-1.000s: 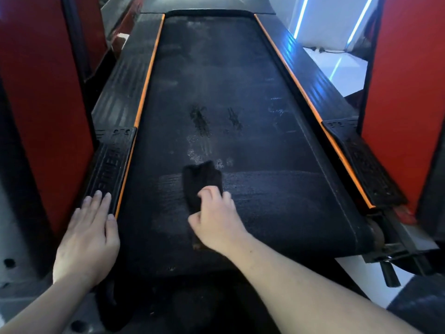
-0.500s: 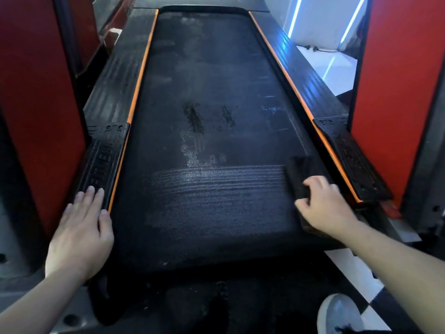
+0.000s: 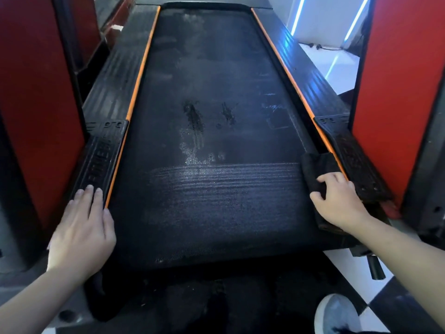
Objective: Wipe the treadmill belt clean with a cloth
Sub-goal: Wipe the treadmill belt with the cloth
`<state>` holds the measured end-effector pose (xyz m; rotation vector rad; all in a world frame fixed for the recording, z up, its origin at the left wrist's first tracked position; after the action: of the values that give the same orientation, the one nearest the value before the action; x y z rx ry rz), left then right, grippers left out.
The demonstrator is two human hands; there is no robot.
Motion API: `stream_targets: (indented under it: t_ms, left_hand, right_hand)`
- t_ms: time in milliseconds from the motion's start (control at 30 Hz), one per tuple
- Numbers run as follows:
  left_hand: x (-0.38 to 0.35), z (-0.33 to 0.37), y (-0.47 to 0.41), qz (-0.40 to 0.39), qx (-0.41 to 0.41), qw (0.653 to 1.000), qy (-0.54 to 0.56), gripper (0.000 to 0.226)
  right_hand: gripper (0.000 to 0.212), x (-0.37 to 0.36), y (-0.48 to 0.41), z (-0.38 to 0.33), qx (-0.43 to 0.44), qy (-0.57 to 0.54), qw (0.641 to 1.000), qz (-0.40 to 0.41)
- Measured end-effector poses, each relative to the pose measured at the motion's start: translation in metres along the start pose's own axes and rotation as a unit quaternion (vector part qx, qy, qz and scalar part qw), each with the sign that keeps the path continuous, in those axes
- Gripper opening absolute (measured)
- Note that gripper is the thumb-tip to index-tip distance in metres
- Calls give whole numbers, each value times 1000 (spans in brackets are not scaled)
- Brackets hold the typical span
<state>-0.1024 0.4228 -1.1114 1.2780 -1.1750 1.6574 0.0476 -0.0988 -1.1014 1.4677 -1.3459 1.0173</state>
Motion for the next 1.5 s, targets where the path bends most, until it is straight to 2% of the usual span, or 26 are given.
stream_targets:
  t_ms: [100,333,433,533,633,867,1500]
  left_hand:
    - [4,17,-7,10,-43,999,1,59]
    - [-8,64,-53,-8,-35,998,48,61]
    - [-30,74,-63,-40,-18,996,73,57]
    - [-52,78,-55,-67,-4,995,73,67]
    - [-66,77,-45,-90,8,995,54,70]
    - [-66,78,-38,-74,-7,997,31,76]
    - [-64,78,-16,-80,-2,995,56,75]
  right_hand:
    - [35,5,-5,-4,30,-19,999,22]
    - [32,9,-38,-25,62,-52,994,73]
    - [35,0,-54,-32,58,-48,996,53]
    - [47,-13,-60,-29,44,-7,999,25]
    - [55,-19,-60,-25,48,1,998,32]
    - [50,-20,-57,-25,53,7,998,43]
    - [51,-20,-38,-24,55,36,997,34]
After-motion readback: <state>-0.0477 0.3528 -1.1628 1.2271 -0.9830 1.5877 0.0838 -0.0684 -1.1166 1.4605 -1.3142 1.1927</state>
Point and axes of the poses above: each hand's wrist, its own y-axis away from the middle knuckle, its own x-axis out of the back of the hand, z = x × y, the point moved 10 cm from there along -y, towards the middle knuckle, and after that the axes turned 5 degrees about x, right-handed, at the moved point
